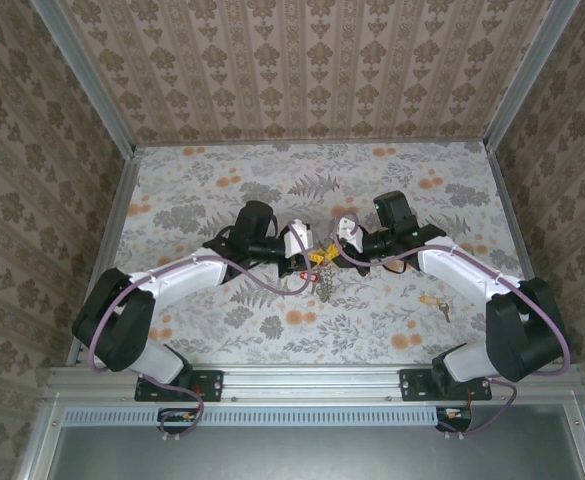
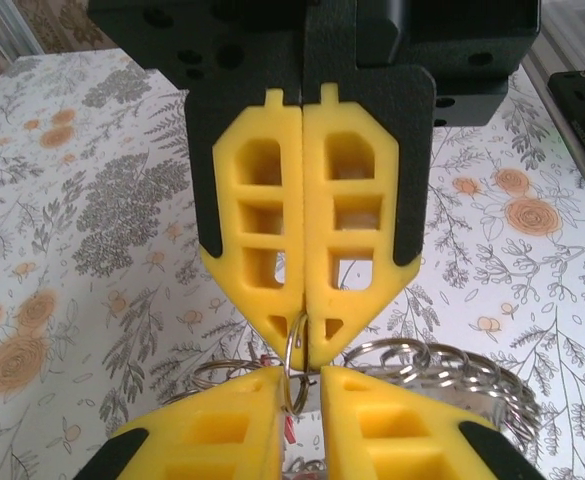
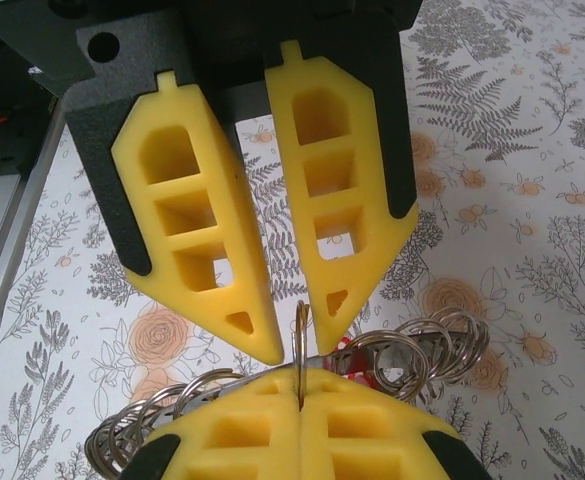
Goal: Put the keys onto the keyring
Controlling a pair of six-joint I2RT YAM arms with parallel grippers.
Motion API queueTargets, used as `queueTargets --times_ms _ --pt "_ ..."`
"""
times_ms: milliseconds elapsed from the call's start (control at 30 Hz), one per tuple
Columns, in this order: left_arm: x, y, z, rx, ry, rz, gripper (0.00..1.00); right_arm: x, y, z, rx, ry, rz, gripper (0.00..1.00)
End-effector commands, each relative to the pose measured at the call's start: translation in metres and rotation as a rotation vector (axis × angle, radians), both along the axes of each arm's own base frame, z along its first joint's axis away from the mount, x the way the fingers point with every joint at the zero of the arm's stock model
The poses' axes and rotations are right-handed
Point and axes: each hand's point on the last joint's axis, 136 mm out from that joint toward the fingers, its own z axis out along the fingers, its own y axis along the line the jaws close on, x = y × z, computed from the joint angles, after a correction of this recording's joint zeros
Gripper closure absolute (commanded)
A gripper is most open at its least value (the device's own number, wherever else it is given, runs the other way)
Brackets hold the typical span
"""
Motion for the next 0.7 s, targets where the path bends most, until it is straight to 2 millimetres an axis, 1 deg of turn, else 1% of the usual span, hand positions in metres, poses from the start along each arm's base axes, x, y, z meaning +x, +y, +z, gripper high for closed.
queueTargets --times_ms 0,67,233,300,467,600,667 --pt "-0.0024 -0.0071 0.0119 -0.035 -0.018 -0.032 0.86 0.0021 0.0056 0.0172 0.049 -0.007 0.029 1.0" --pt "-0.0023 -0.0064 0.0105 -0.033 -0.015 -0.029 0.9 0.0021 0.0055 0.0171 0.048 -0.007 0.028 1.0" --pt "-0.0032 -0.0058 0.0079 -0.028 -0.009 -0.027 0.95 0.0024 0.0058 0.0174 0.054 -0.001 0.029 1.0" --pt "-0.0029 -0.0053 0.0072 -0.025 -0.013 -0.025 0.94 0.0024 0.0058 0.0174 0.057 0.003 0.029 1.0" --pt "-0.0024 -0.0039 0.0046 -0.015 -0.017 -0.02 0.87 0.0015 0.0048 0.02 0.075 0.01 0.036 1.0" --pt "-0.0026 -0.0041 0.0037 -0.007 -0.021 -0.027 0.87 -0.0002 0.0051 0.0215 0.086 0.016 0.045 1.0" --pt "-0.0028 -0.0046 0.0048 -0.008 -0.022 -0.03 0.9 0.0 0.0049 0.0219 0.088 0.019 0.043 1.0"
